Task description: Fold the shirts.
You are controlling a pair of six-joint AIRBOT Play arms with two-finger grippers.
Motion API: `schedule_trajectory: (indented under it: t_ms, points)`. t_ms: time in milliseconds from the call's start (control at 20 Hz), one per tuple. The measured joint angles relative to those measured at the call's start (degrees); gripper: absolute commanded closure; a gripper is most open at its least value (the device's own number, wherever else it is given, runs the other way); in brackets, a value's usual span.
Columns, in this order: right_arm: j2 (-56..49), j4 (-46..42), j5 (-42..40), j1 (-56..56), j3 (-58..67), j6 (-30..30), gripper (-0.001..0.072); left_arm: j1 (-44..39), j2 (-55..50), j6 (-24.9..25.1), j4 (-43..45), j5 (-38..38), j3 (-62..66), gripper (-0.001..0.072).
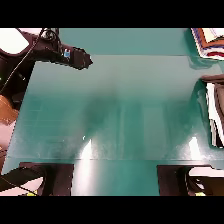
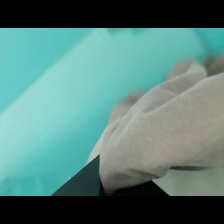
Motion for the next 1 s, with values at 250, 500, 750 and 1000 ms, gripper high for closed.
schedule_trajectory:
  t_ms: [250, 500, 750, 1000]
  points:
    - [2.4, 1.3, 2.3, -1.6, 7.0, 0.4, 0.0698, -0.1, 0.0, 0.0, 0.0, 0.2, 0.0, 0.0676]
    - [6.0, 0.4, 8.3, -4.7, 8.8, 2.1, 0.0698, -0.1, 0.0, 0.0, 0.3, 0.2, 0.0, 0.0676]
    - [9.1, -7.9, 17.9, -7.9, 6.1, 5.4, 0.0697, -0.1, 0.0, 0.2, 0.9, 0.2, 0.0, 0.0676]
    - [15.6, -18.3, 21.7, -12.2, -6.4, 6.9, 0.0431, -0.1, 0.0, 0.5, 1.2, 0.2, 0.0, 0.0675]
